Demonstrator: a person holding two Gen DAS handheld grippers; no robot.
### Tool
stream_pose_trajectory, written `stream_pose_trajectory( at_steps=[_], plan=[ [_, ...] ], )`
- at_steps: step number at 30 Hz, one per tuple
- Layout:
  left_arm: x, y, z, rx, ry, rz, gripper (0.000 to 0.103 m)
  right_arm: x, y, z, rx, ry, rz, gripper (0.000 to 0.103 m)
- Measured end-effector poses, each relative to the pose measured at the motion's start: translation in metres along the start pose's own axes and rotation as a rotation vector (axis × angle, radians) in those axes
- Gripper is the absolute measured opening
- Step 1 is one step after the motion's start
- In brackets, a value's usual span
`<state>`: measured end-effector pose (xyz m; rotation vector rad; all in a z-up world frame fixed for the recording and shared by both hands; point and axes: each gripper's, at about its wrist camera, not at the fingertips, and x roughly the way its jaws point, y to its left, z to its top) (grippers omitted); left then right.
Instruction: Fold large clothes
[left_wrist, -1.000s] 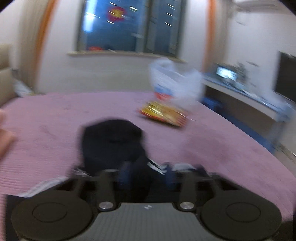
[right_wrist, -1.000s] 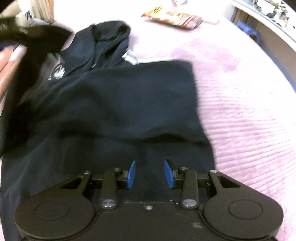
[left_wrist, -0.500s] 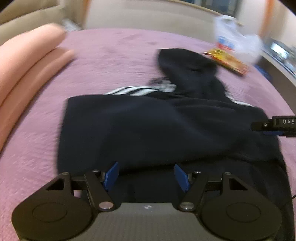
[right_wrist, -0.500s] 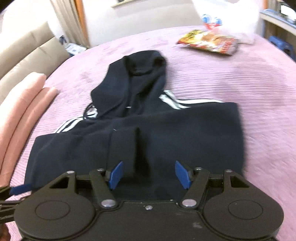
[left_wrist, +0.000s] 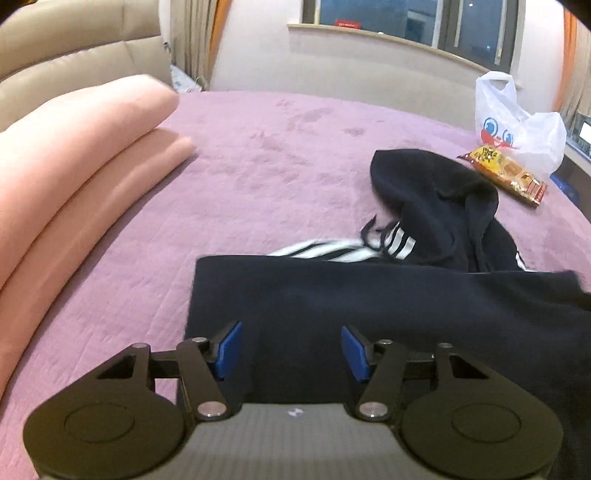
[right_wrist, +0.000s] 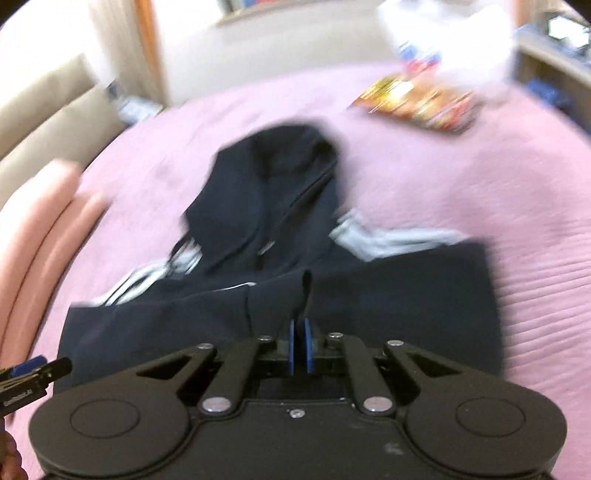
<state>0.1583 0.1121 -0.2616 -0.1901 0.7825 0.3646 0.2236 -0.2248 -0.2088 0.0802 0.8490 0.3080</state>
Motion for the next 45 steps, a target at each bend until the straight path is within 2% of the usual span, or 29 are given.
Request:
stream_pose_trajectory(
  at_steps=[2,4,7,9,11,14,15,16,17,18,19,21,22,23,24,26,28,31,33,40,43,45],
  plan=[
    [0.016,-0.010,0.009,0.011,0.002,-0.008,0.056,-0.018,-0.017,0.001,0.013,-0.057,-0.134,0.005],
    [0.034,-0.020,0.011,0.027,0.025,-0.008,0.056,-0.018,-0.037,-0.003,0.043,-0.048,-0.235,0.005],
    [0.064,-0.036,0.004,0.074,0.086,-0.003,0.056,0.015,-0.063,-0.020,0.095,0.112,-0.287,0.006],
    [0.071,-0.043,-0.001,0.111,0.087,0.021,0.055,0.044,-0.069,-0.035,0.042,0.224,-0.312,0.008],
    [0.065,-0.044,0.000,0.122,0.075,0.020,0.053,0.051,-0.067,-0.039,0.009,0.238,-0.318,0.009],
    [0.045,-0.041,0.007,0.091,0.041,-0.027,0.051,0.028,-0.064,-0.029,0.038,0.155,-0.265,0.020],
    [0.036,-0.041,0.009,0.078,0.025,-0.058,0.051,0.017,-0.061,-0.023,0.044,0.109,-0.243,0.026],
    [0.029,-0.043,0.012,0.073,0.009,-0.090,0.051,0.009,-0.056,-0.019,0.041,0.072,-0.225,0.037],
    [0.024,-0.046,0.015,0.074,-0.003,-0.120,0.051,0.005,-0.049,-0.014,0.032,0.050,-0.208,0.043],
    [0.022,-0.050,0.016,0.082,-0.008,-0.147,0.051,0.004,-0.041,-0.011,0.015,0.038,-0.187,0.055],
    [0.022,-0.055,0.016,0.094,-0.006,-0.166,0.051,0.009,-0.034,-0.010,-0.008,0.046,-0.174,0.055],
    [0.032,-0.064,0.011,0.124,0.021,-0.172,0.050,0.027,-0.024,-0.017,-0.060,0.104,-0.193,0.047],
    [0.042,-0.068,0.006,0.135,0.049,-0.166,0.046,0.036,-0.021,-0.022,-0.073,0.134,-0.211,0.030],
    [0.051,-0.068,0.000,0.137,0.073,-0.167,0.040,0.045,-0.020,-0.028,-0.080,0.169,-0.228,0.018],
    [0.063,-0.062,-0.008,0.100,0.093,-0.174,0.039,0.053,-0.020,-0.034,-0.077,0.201,-0.248,0.007],
    [0.071,-0.043,-0.016,-0.002,0.086,-0.233,0.038,0.051,-0.025,-0.040,-0.035,0.193,-0.277,0.007],
    [0.069,-0.033,-0.011,-0.019,0.102,-0.268,0.037,0.040,-0.020,-0.042,-0.039,0.161,-0.306,0.007],
    [0.072,-0.029,-0.012,0.009,0.113,-0.286,0.037,0.040,-0.014,-0.047,-0.048,0.179,-0.339,0.007],
    [0.074,-0.031,-0.014,0.050,0.107,-0.287,0.038,0.060,-0.022,-0.054,-0.016,0.261,-0.332,0.008],
    [0.075,-0.031,-0.014,0.094,0.103,-0.295,0.038,0.068,-0.025,-0.056,-0.006,0.248,-0.332,0.011],
    [0.064,-0.034,0.004,0.105,0.104,-0.310,0.038,0.062,-0.025,-0.055,-0.059,0.247,-0.306,0.011],
    [0.051,-0.033,0.027,0.109,0.036,-0.321,0.039,0.046,-0.022,-0.046,-0.079,0.231,-0.269,0.011]
  ],
)
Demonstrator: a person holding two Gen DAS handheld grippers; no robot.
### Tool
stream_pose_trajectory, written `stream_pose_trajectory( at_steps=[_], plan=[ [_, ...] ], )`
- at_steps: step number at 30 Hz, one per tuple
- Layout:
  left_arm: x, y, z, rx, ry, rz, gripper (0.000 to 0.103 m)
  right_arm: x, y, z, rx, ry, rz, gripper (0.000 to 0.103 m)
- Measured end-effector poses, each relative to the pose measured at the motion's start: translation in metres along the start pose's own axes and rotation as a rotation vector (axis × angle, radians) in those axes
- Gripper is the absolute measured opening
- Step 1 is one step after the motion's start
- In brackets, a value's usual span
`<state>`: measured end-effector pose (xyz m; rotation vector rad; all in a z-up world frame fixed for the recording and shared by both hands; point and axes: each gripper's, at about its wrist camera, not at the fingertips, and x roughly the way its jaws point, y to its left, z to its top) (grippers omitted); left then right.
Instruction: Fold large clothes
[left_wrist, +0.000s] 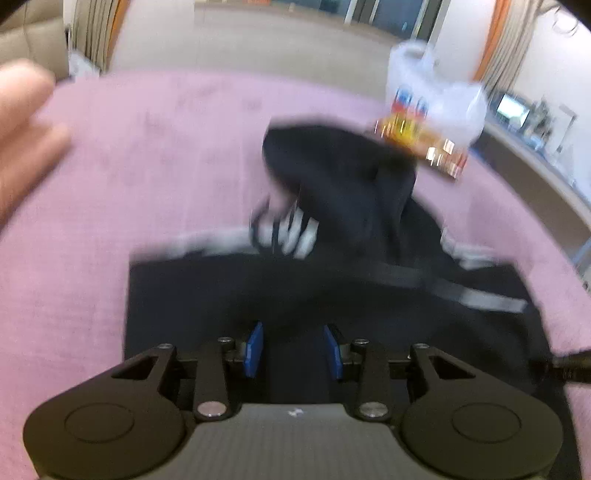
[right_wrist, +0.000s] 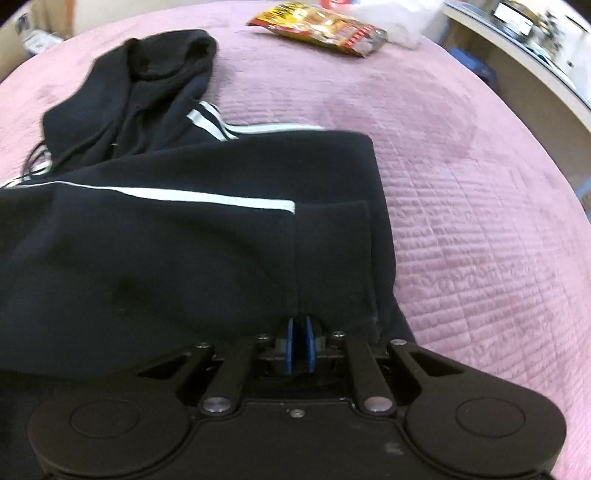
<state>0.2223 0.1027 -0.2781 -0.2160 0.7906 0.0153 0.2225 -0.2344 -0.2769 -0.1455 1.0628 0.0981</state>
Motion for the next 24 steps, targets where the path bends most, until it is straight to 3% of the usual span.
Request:
stream_pose_trajectory(
  at_steps=[4,6,7,9,10,13,14,16,19,20,21,22,23,24],
  plan=[
    [0.002,-0.004,0.060,0.067,-0.078,0.026,0.043,-0.037,-0.001,0.037,-0.066,-0.165,0.069,0.011],
    [0.019,-0.001,0.092,0.050,-0.085,0.029,0.050,-0.038,0.002,0.072,-0.072,-0.227,0.116,0.015],
    [0.032,0.002,0.107,0.033,-0.069,0.009,0.059,-0.033,0.001,0.089,-0.058,-0.241,0.155,0.017],
    [0.065,0.012,0.132,-0.022,-0.028,-0.043,0.064,-0.013,-0.002,0.127,0.007,-0.261,0.251,0.039],
    [0.084,0.016,0.140,-0.050,0.006,-0.069,0.065,0.001,-0.002,0.144,0.032,-0.268,0.293,0.043],
    [0.145,0.032,0.157,-0.129,0.128,-0.180,0.062,0.045,0.003,0.189,0.088,-0.246,0.344,0.044],
    [0.161,0.037,0.159,-0.157,0.148,-0.175,0.062,0.059,0.006,0.203,0.102,-0.234,0.367,0.045],
    [0.188,0.044,0.160,-0.201,0.196,-0.170,0.061,0.081,0.014,0.222,0.123,-0.218,0.395,0.063],
    [0.210,0.050,0.155,-0.237,0.214,-0.207,0.058,0.111,0.028,0.240,0.139,-0.191,0.402,0.067],
    [0.215,0.050,0.154,-0.239,0.211,-0.225,0.049,0.120,0.034,0.246,0.135,-0.181,0.401,0.067],
    [0.217,0.048,0.153,-0.233,0.202,-0.231,0.038,0.132,0.041,0.251,0.127,-0.162,0.393,0.060],
    [0.218,0.045,0.153,-0.218,0.187,-0.230,0.011,0.138,0.047,0.253,0.116,-0.151,0.379,0.033],
    [0.216,0.044,0.153,-0.205,0.165,-0.235,0.008,0.142,0.053,0.255,0.099,-0.147,0.362,0.014],
    [0.211,0.046,0.153,-0.206,0.148,-0.248,0.007,0.141,0.054,0.254,0.089,-0.157,0.342,0.008]
  ],
)
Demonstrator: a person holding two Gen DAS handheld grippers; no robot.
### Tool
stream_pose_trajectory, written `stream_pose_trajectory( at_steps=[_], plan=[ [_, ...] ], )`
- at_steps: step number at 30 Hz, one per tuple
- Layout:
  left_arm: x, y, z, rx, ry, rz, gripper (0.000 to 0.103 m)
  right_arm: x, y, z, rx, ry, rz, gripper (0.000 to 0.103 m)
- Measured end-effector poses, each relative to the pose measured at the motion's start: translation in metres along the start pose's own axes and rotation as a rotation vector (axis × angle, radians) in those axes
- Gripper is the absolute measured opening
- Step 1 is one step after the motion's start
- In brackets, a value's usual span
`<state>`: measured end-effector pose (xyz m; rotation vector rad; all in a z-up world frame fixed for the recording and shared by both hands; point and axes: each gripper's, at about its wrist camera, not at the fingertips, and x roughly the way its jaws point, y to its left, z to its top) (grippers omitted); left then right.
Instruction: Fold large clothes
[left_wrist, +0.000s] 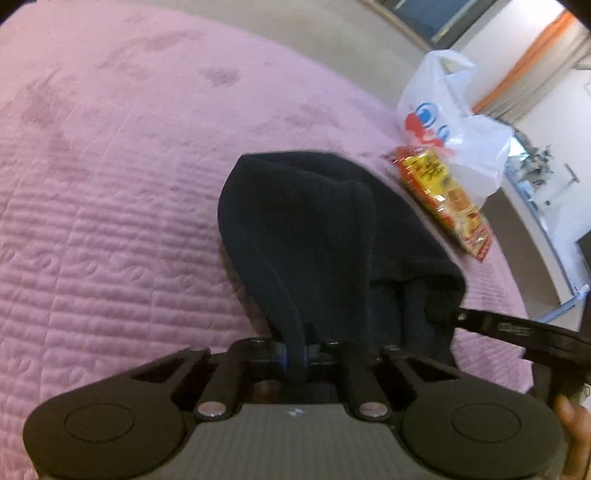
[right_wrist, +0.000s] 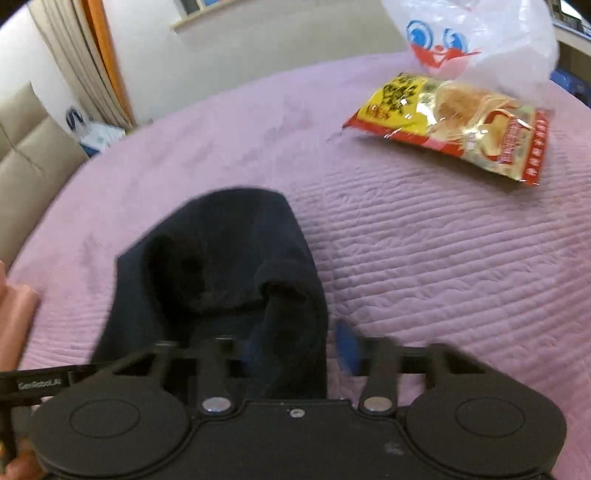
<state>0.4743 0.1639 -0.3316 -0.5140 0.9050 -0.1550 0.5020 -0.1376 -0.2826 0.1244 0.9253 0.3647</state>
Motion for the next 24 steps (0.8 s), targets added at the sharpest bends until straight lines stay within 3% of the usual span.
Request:
stream_pose_trajectory(
  at_steps=[5,8,10,12,15,16,17,18,19,21,22,23,24],
  plan=[
    [-0.052,0.031,-0.003,-0.058,-0.116,-0.161,0.006,-0.065,-0.012,0.001,-0.016,-0.181,0.031,0.007],
    [-0.064,0.076,-0.011,-0.168,-0.068,-0.244,0.006,-0.085,-0.040,-0.006,0.044,-0.157,0.058,0.007],
    [-0.059,0.100,-0.019,-0.221,-0.005,-0.205,0.006,-0.078,-0.053,-0.018,0.059,-0.101,0.049,0.007],
    [-0.048,0.117,-0.032,-0.244,0.068,-0.102,0.006,-0.062,-0.062,-0.035,0.061,-0.027,0.011,0.007],
    [-0.053,0.133,-0.040,-0.297,0.059,-0.103,0.005,-0.037,-0.072,-0.057,0.079,0.096,0.024,0.011],
    [-0.059,0.132,-0.038,-0.283,0.045,-0.079,0.006,-0.037,-0.073,-0.062,0.072,0.099,0.028,0.011],
    [-0.068,0.131,-0.035,-0.258,0.028,-0.043,0.009,-0.042,-0.073,-0.063,0.051,0.093,0.039,0.018],
    [-0.076,0.128,-0.031,-0.226,0.012,-0.001,0.010,-0.048,-0.072,-0.062,0.029,0.107,0.047,0.035],
    [-0.085,0.126,-0.027,-0.196,0.004,0.020,0.018,-0.056,-0.072,-0.059,0.011,0.112,0.048,0.045],
    [-0.099,0.111,-0.014,-0.120,-0.028,0.016,0.026,-0.079,-0.073,-0.050,-0.045,0.084,0.056,0.050],
    [-0.105,0.098,-0.007,-0.084,-0.048,0.008,0.038,-0.089,-0.071,-0.046,-0.066,0.059,0.059,0.055],
    [-0.106,0.086,0.002,-0.047,-0.065,0.000,0.062,-0.099,-0.069,-0.039,-0.079,0.026,0.066,0.060],
    [-0.105,0.075,0.009,-0.023,-0.074,-0.001,0.079,-0.104,-0.066,-0.032,-0.085,-0.004,0.073,0.074]
  ],
)
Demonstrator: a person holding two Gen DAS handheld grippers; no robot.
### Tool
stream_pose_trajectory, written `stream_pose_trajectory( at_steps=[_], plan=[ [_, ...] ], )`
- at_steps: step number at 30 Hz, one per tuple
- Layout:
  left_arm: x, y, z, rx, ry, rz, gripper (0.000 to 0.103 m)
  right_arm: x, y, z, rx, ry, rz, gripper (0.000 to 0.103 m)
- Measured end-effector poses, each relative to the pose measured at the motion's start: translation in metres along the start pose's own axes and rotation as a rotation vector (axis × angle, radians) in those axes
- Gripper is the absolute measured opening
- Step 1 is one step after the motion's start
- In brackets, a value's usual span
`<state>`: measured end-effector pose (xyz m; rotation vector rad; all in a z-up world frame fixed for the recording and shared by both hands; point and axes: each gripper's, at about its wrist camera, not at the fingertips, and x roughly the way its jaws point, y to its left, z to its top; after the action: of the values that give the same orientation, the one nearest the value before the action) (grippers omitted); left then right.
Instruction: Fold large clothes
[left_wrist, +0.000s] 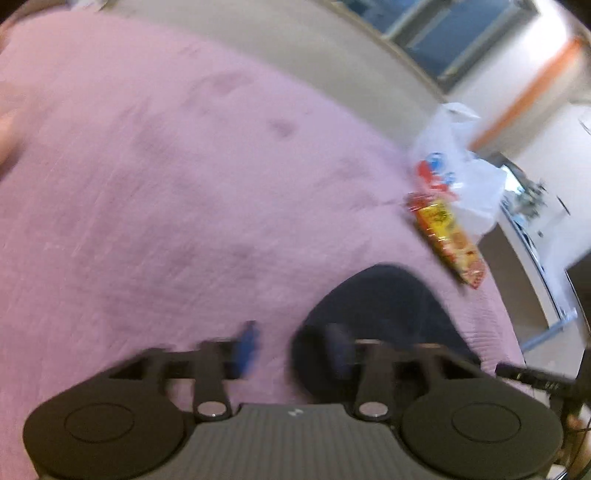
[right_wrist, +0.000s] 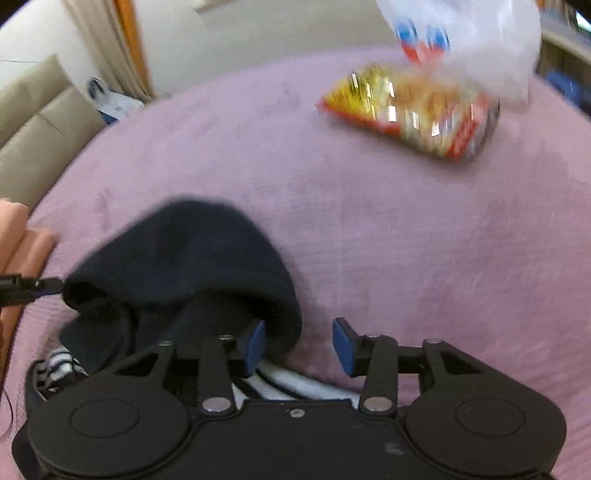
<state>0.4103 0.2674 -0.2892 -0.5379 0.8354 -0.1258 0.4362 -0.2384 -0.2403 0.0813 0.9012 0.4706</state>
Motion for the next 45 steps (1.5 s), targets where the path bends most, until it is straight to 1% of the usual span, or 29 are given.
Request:
stream_pose_trajectory(
  at_steps=[1,2,3,4,6,7,8,11,13,15,16,17,18,19,20,22,24,25,28,31,34,37,41,45],
  plan=[
    [0.006,-0.013,0.008,0.020,-0.010,0.007,0.100,0.001,0.005,0.008,-0.007,-0.027,0.007,0.080],
    [0.015,-0.024,0.014,0.040,-0.019,0.007,0.101,0.006,0.010,0.018,-0.016,-0.041,0.014,0.079],
    [0.027,-0.035,0.020,0.069,-0.004,-0.005,0.100,0.018,0.017,0.028,-0.026,-0.033,0.026,0.079],
    [0.041,-0.043,0.024,0.095,0.028,-0.017,0.100,0.030,0.024,0.036,-0.038,-0.010,0.038,0.078],
    [0.072,-0.055,0.030,0.132,0.107,-0.009,0.094,0.060,0.037,0.050,-0.058,0.028,0.032,0.078],
    [0.084,-0.056,0.030,0.147,0.147,-0.007,0.090,0.071,0.041,0.053,-0.068,0.044,0.033,0.078],
    [0.096,-0.058,0.030,0.169,0.191,-0.006,0.088,0.082,0.044,0.055,-0.076,0.061,0.037,0.078],
    [0.121,-0.058,0.022,0.203,0.257,0.003,0.086,0.106,0.043,0.056,-0.073,0.101,0.059,0.078],
    [0.129,-0.055,0.019,0.201,0.238,-0.002,0.087,0.119,0.039,0.054,-0.038,0.127,0.051,0.078],
    [0.131,-0.054,0.019,0.182,0.236,0.001,0.086,0.130,0.033,0.052,0.012,0.165,0.072,0.078],
    [0.133,-0.057,0.019,0.176,0.232,0.008,0.083,0.134,0.030,0.051,0.038,0.182,0.090,0.076],
    [0.133,-0.059,0.018,0.180,0.223,0.020,0.077,0.135,0.030,0.050,0.046,0.185,0.100,0.067],
    [0.134,-0.064,0.015,0.198,0.217,0.031,0.057,0.133,0.032,0.050,0.031,0.195,0.121,0.037],
    [0.134,-0.068,0.013,0.214,0.221,0.024,0.030,0.130,0.038,0.050,0.012,0.211,0.138,0.027],
    [0.130,-0.073,0.015,0.220,0.220,0.028,0.019,0.123,0.046,0.049,-0.026,0.204,0.128,0.025],
    [0.116,-0.084,0.010,0.268,0.188,0.028,0.016,0.106,0.065,0.045,-0.137,0.182,0.102,0.021],
    [0.096,-0.095,0.005,0.319,0.144,0.018,0.016,0.085,0.077,0.042,-0.186,0.150,0.083,0.021],
    [0.082,-0.100,0.003,0.327,0.115,0.004,0.016,0.073,0.080,0.040,-0.202,0.130,0.081,0.020],
    [0.039,-0.109,-0.003,0.304,0.021,-0.067,0.016,0.036,0.086,0.038,-0.202,0.059,0.077,0.020],
    [0.003,-0.122,-0.008,0.306,-0.042,-0.103,0.016,-0.006,0.092,0.039,-0.189,-0.017,0.085,0.020],
    [-0.035,-0.139,-0.015,0.332,-0.102,-0.125,0.016,-0.047,0.100,0.034,-0.195,-0.092,0.087,0.020],
    [-0.067,-0.159,-0.026,0.371,-0.143,-0.129,0.016,-0.081,0.108,0.026,-0.203,-0.140,0.083,0.019],
    [-0.111,-0.186,-0.052,0.455,-0.182,-0.117,0.016,-0.130,0.119,0.001,-0.252,-0.210,0.060,0.015],
    [-0.155,-0.205,-0.101,0.549,-0.205,-0.099,0.013,-0.179,0.128,-0.038,-0.323,-0.282,0.013,0.012]
  ],
)
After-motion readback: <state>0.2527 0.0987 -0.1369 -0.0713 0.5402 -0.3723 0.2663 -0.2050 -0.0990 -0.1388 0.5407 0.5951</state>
